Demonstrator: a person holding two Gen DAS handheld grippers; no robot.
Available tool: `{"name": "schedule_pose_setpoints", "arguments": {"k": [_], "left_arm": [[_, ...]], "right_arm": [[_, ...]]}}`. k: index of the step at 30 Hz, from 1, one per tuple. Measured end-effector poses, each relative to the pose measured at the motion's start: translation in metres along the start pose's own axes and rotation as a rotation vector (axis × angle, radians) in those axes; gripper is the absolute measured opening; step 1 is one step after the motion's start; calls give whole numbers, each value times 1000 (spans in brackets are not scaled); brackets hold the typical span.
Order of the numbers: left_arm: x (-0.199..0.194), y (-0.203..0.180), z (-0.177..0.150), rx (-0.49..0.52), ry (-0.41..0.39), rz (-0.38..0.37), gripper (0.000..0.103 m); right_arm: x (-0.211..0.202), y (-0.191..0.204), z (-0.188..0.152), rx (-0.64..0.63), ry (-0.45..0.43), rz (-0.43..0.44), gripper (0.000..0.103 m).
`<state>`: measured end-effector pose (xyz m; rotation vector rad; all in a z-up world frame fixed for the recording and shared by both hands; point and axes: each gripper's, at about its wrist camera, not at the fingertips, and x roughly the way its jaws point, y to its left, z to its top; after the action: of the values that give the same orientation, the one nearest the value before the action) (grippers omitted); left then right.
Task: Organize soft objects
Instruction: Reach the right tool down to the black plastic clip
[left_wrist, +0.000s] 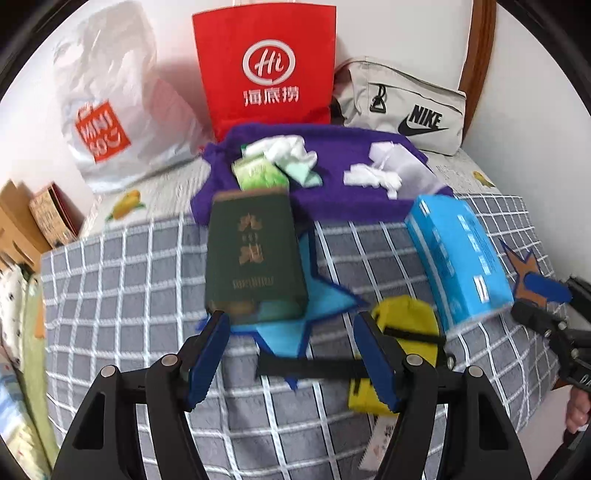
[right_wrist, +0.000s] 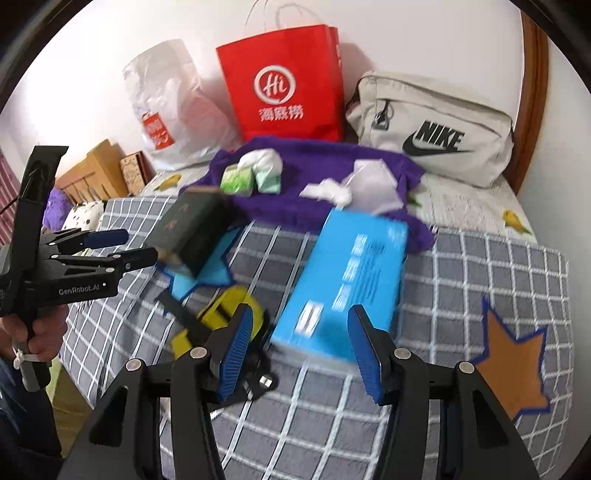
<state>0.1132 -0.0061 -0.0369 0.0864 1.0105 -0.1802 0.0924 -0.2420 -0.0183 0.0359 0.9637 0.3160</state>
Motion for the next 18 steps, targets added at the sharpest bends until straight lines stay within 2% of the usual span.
{"name": "schedule_pose_setpoints", "arguments": {"k": [6, 15, 18], "left_arm": [[5, 9, -30, -42, 31, -11, 68], [10, 26, -59, -94, 51, -34, 68], [14, 30, -65, -99, 61, -35, 68]], "right_arm": [[14, 16, -36, -18, 55, 31, 53], [56, 38, -83, 17, 191, 106, 54], [58, 41, -85, 38, 176, 99, 55]]}}
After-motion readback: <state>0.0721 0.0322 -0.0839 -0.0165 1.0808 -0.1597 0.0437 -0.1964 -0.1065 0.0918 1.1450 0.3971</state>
